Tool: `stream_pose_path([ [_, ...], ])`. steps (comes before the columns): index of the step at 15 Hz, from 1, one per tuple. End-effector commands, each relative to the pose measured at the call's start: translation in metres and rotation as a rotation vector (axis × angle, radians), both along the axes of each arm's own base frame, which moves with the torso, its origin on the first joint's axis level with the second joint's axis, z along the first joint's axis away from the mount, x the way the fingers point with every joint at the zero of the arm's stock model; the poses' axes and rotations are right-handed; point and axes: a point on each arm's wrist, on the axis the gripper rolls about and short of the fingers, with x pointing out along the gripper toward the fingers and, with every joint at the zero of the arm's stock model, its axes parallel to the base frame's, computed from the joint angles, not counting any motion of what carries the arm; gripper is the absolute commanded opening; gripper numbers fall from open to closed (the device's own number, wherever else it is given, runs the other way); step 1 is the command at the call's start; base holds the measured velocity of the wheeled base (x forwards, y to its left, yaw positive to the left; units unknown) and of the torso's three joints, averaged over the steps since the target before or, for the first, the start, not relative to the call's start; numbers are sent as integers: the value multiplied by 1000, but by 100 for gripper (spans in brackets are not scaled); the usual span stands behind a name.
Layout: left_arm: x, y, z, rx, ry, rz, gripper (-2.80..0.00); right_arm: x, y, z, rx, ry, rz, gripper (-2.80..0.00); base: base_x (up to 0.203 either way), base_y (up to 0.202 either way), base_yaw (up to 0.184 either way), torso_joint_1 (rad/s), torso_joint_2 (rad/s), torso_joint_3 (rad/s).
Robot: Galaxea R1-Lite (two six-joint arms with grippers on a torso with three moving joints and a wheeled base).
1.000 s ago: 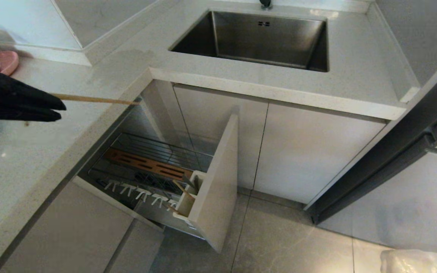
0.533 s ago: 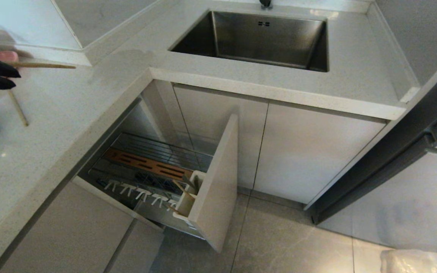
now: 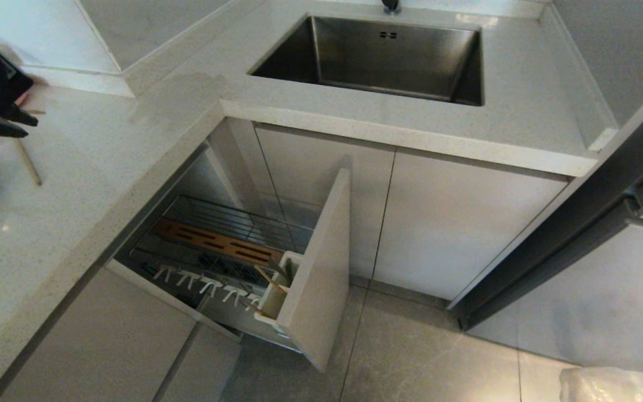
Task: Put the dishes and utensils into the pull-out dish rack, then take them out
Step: Take the chopsticks out of the cupboard
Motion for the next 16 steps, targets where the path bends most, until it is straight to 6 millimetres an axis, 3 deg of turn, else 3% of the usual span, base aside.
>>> stream_pose_path([
  [1,34,16,-14,12,37,72,-280,0,0,0,0,1,0,-280,0,0,0,0,0,0],
  [6,74,56,-21,105,-37,198,-280,0,0,0,0,1,0,-280,0,0,0,0,0,0],
  [12,124,76,-52,113,-21,201,-280,0,0,0,0,1,0,-280,0,0,0,0,0,0],
  [16,136,86,-58,108,-53,204,-280,0,0,0,0,0,0,-280,0,0,0,0,0,0],
])
